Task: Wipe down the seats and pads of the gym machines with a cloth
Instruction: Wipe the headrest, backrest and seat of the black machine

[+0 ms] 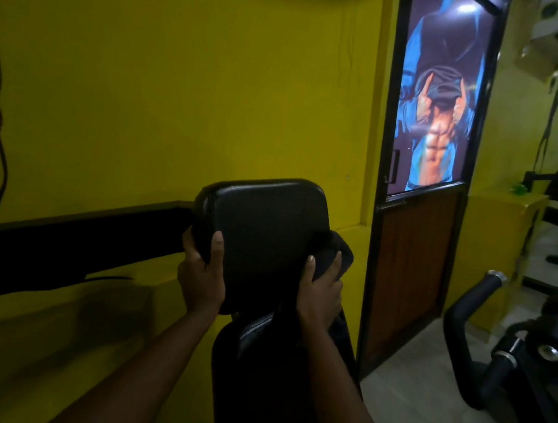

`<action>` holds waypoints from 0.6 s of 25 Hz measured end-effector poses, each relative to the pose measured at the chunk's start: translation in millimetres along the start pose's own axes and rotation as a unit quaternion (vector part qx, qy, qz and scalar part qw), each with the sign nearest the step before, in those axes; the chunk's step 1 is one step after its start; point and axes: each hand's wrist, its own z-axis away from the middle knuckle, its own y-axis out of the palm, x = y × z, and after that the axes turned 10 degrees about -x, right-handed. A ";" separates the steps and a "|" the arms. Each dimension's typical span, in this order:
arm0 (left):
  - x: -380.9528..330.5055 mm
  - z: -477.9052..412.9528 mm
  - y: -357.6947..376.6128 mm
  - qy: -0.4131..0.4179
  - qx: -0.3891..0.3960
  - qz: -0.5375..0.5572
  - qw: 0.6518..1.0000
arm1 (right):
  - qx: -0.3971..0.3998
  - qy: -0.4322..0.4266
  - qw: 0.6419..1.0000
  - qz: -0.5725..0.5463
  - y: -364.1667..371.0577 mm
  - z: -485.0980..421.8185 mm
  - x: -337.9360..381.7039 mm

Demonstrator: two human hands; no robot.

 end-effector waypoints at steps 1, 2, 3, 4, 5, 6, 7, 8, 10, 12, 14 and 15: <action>1.5 -0.3 1.0 -0.002 -0.001 -0.002 1.000 | 0.000 0.006 1.000 0.001 1.2 10.3 5.3; 2.4 -0.8 1.3 -0.004 -0.003 -0.008 1.000 | 0.003 0.009 1.000 0.001 2.7 21.5 10.1; 2.6 -0.9 2.0 -0.005 -0.003 -0.012 1.000 | 0.004 0.005 1.000 0.005 4.1 33.5 13.1; 2.4 0.1 1.7 -0.002 0.001 -0.012 1.000 | 0.005 -0.006 1.000 0.013 4.5 47.4 14.7; 2.0 1.4 0.5 0.000 0.008 -0.014 1.000 | 0.006 -0.019 1.000 0.021 5.2 62.0 15.5; 1.6 2.7 -0.2 0.000 0.013 -0.018 1.000 | 0.009 -0.033 0.999 0.026 5.0 75.7 17.4; 1.5 3.8 -1.6 -0.009 0.018 -0.025 0.999 | 0.014 -0.046 0.998 0.027 5.3 88.9 19.5; 1.7 3.7 -2.5 -0.022 0.025 -0.034 0.999 | 0.020 -0.062 0.998 0.021 6.7 100.9 20.7; 1.6 1.4 -6.2 -0.059 0.054 -0.038 0.996 | 0.042 -0.114 0.993 0.001 4.9 124.5 19.1; 4.3 -2.6 -10.7 -0.105 0.103 0.000 0.989 | 0.077 -0.173 0.982 -0.028 -5.0 133.8 11.3; 4.9 -4.9 -16.7 -0.159 0.147 0.069 0.974 | 0.067 -0.174 0.981 -0.059 -15.0 114.7 3.0; 5.1 -4.6 -20.5 -0.173 0.159 0.091 0.968 | 0.039 -0.146 0.986 -0.064 -15.2 97.9 0.6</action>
